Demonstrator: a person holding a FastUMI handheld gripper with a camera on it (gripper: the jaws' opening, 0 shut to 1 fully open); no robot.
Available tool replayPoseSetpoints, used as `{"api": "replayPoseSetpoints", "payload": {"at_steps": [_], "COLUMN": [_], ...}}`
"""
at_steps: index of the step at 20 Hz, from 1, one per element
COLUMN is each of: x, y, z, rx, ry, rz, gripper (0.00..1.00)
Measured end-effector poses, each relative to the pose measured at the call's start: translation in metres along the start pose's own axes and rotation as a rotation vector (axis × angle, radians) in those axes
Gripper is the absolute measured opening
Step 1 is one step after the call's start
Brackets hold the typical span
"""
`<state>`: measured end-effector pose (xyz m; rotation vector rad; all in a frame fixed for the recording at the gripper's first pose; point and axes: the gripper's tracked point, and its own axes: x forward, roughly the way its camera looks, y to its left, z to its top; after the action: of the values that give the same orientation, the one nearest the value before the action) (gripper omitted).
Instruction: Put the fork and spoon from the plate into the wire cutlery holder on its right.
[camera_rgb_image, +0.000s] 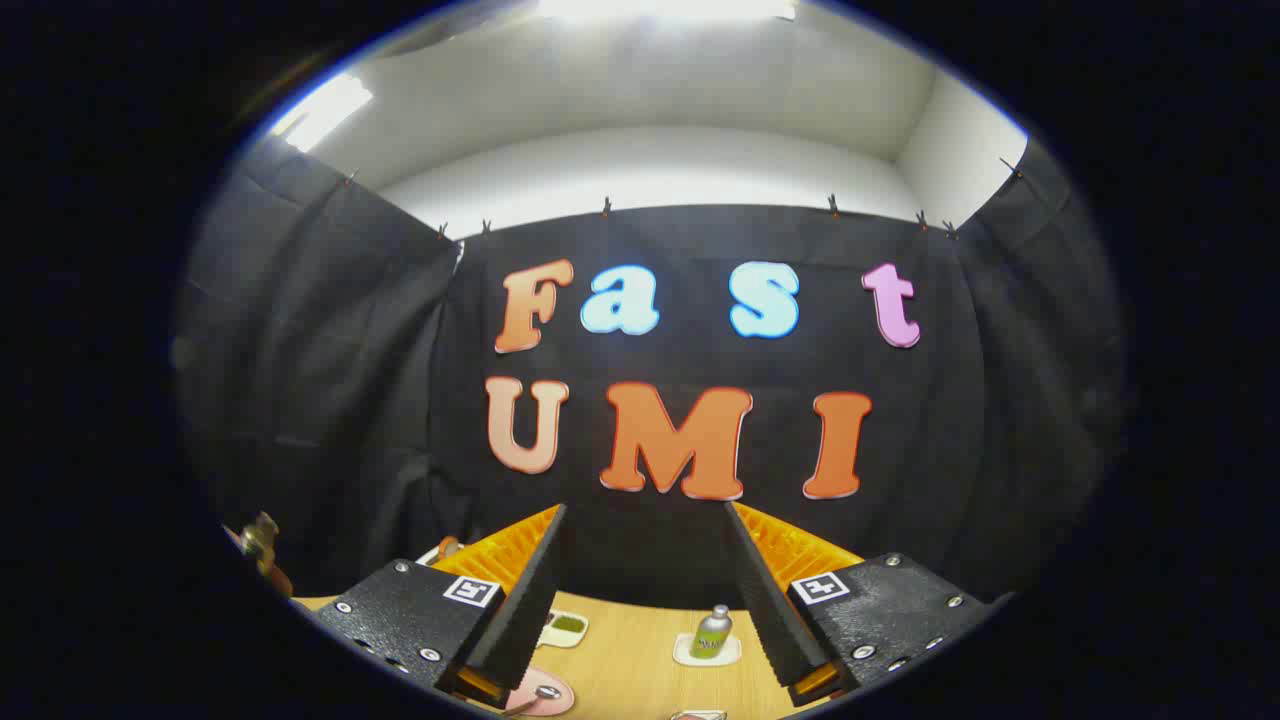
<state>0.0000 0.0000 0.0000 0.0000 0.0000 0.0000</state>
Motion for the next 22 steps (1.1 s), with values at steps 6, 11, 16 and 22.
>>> {"api": "replayPoseSetpoints", "payload": {"at_steps": [6,11,16,22], "x": [0.003,0.003,0.000,-0.004], "y": [0.002,-0.005,-0.005,-0.005], "z": [-0.017,-0.021,-0.033,-0.054], "rx": [-0.022,-0.028,-0.027,-0.044], "ry": [0.027,0.013,0.040,0.093], "rz": [-0.006,-0.030,-0.032,-0.040], "gripper": [0.97,0.98,0.98,0.99]}}
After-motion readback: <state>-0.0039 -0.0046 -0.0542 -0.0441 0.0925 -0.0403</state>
